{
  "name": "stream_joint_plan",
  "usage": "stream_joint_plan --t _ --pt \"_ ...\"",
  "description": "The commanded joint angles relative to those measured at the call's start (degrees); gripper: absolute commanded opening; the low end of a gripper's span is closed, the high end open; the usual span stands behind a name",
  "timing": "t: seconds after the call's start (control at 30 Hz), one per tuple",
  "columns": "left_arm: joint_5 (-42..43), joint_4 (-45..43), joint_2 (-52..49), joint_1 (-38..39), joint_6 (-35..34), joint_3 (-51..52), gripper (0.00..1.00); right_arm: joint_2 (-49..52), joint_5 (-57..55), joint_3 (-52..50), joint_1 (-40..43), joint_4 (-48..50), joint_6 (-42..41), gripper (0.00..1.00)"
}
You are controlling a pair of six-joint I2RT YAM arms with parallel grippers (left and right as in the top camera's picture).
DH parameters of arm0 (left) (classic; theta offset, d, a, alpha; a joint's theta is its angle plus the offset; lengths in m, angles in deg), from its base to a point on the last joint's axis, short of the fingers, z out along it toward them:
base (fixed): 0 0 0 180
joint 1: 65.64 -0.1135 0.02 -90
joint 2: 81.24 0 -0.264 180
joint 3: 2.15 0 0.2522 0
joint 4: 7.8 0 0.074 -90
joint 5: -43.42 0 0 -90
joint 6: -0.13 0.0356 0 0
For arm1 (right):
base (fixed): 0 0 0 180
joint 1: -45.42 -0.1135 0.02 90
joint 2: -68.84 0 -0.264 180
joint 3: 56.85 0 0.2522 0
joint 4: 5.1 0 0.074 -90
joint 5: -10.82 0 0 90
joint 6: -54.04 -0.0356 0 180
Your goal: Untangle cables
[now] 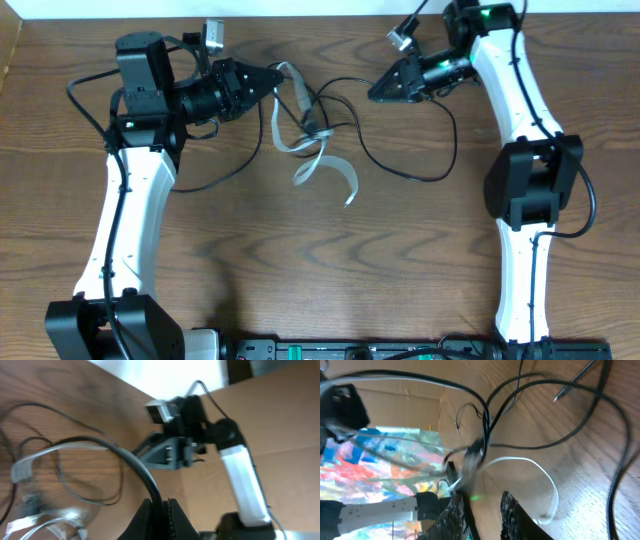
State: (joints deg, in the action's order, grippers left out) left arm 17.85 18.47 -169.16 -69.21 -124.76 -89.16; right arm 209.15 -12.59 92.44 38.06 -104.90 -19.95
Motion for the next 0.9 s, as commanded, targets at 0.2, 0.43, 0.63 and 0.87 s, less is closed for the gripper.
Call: stream_joint_plan --t 0.2,0.43,0.63,0.87 --pt "-3.87 8.87 0.96 -0.2 13.27 -1.99 0.07 -0.37 2.43 -0.22 3.87 0.37 2.49 0.32" --pt "-1.4 7.43 0.96 -0.2 13.03 -1.99 0.07 -0.37 -9.55 -0.22 -2.91 5.46 2.43 0.59" --pt "8.76 -10.03 0.96 -0.44 -5.16 -1.99 0.07 -0.37 -16.11 -0.22 -9.29 8.33 6.36 0.72" --pt "9.07 -36.3 0.96 -0.42 -33.66 -1.99 0.07 -0.37 -16.04 -0.22 -13.57 9.97 14.4 0.78"
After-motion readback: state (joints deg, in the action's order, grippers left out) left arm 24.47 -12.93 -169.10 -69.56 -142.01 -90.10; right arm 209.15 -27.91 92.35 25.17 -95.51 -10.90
